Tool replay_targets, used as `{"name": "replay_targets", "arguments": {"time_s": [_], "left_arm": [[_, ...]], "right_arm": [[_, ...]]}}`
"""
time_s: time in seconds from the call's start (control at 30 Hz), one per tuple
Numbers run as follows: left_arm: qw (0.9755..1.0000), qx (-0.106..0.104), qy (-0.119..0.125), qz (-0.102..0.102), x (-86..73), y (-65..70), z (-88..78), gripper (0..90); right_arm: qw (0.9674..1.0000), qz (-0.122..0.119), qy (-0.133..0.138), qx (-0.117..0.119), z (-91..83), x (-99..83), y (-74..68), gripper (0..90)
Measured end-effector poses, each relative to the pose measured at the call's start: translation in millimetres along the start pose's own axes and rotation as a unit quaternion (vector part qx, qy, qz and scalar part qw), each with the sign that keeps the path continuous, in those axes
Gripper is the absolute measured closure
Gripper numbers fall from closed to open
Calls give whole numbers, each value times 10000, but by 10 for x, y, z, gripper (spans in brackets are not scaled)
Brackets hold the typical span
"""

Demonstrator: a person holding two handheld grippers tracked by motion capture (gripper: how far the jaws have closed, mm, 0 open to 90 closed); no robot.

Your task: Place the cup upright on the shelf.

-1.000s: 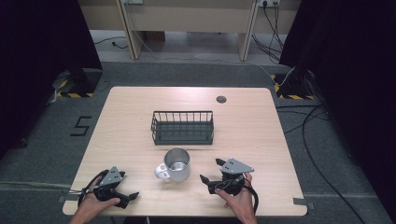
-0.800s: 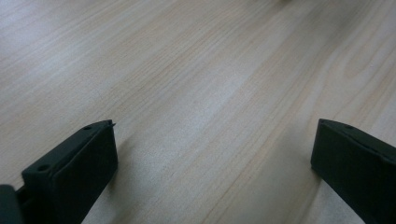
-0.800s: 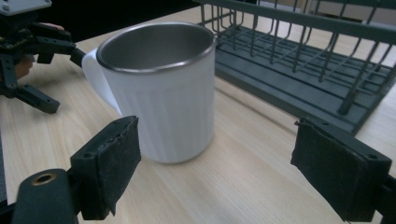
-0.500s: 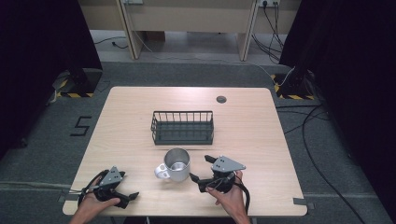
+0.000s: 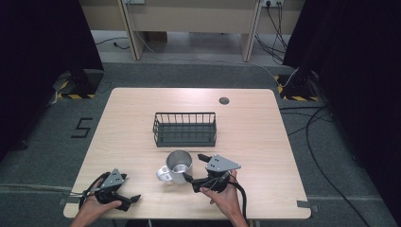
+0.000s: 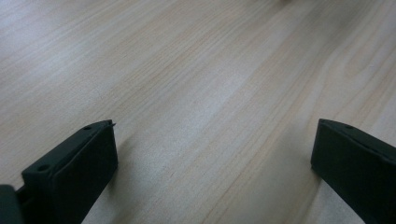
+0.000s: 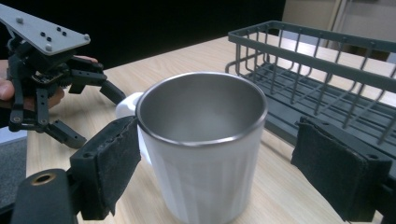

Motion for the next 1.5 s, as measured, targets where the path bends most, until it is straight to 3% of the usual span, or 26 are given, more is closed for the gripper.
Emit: {"name": "replay_targets", "arguments": {"time_s": [0.57, 1.07, 1.5], "left_arm": [[10000, 1, 1, -2, 0, 1, 0, 0], [10000, -5, 0, 5, 0, 1, 0, 0], [10000, -6, 0, 6, 0, 1, 0, 0]], "right_arm": [[9999, -121, -14, 61, 244, 31, -62, 128], [9999, -69, 75, 96, 459, 52, -70, 46], [9994, 84, 210, 269, 601, 63, -54, 45]]}}
Point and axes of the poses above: each handheld gripper's, and its own axes: z roughly forward along the jaws, x roughly out of its top, y roughly to its right, the point moved 8 cm from there along z, roughly forward along the jaws, and after that the axes turned 8 degrees about z, right-handed, at the moved point
